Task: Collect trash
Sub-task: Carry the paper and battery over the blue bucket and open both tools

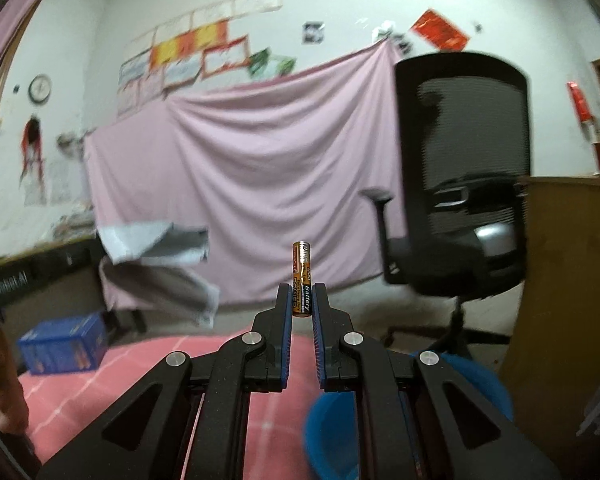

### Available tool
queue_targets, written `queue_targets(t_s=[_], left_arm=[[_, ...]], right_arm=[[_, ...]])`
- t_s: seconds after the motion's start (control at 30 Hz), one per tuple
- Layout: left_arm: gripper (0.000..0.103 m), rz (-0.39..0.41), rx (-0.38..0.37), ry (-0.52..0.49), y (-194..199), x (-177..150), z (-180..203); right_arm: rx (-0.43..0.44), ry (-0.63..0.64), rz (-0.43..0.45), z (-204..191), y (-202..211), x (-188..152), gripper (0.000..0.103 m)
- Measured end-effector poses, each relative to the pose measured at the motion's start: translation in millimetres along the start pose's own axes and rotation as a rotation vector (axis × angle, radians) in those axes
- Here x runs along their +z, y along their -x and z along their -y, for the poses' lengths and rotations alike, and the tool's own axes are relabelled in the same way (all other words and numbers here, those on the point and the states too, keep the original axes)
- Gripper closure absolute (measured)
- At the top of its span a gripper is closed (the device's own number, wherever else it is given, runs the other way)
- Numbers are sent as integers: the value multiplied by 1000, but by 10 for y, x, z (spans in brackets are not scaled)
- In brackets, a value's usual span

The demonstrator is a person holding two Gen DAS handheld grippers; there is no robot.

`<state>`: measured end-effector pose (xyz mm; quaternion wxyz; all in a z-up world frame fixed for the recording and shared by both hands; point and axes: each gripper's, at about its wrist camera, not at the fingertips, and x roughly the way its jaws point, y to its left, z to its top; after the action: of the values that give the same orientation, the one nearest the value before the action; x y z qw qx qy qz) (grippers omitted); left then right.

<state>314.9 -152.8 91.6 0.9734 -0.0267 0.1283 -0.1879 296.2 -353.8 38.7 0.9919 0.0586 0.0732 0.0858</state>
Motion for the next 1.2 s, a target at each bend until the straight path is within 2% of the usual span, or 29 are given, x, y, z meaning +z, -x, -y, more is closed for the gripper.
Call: queue_targets(t_s=[0.17, 0.33, 0.47, 0.63, 0.9, 0.97, 1.0, 1.1, 1.2], left_arm=[[103, -35, -53, -16, -244, -70, 237], [103, -96, -105, -14, -545, -160, 470], [103, -202, -126, 22, -881, -243, 584], [103, -363, -131, 96, -1298, -369, 601], [102, -502, -96, 131, -1519, -531, 523], [99, -518, -92, 123, -1539, -557, 525], [95, -524, -90, 119, -1543, -565, 521], [73, -517, -83, 137, -1485, -599, 463], [70, -510, -68, 146, -1453, -591, 404]], right_arm=[[-93, -3, 24, 278, 64, 36, 95], [-162, -51, 0, 554, 62, -9, 95], [-198, -97, -68, 772, -25, -84, 95], [-218, -166, -205, 987, -259, -206, 95], [-204, -210, -309, 1031, -400, -377, 94], [-202, -210, -314, 1011, -403, -383, 94], [-201, -208, -314, 1002, -402, -382, 94], [-200, -199, -315, 972, -392, -379, 92], [-198, -193, -319, 973, -417, -376, 89]])
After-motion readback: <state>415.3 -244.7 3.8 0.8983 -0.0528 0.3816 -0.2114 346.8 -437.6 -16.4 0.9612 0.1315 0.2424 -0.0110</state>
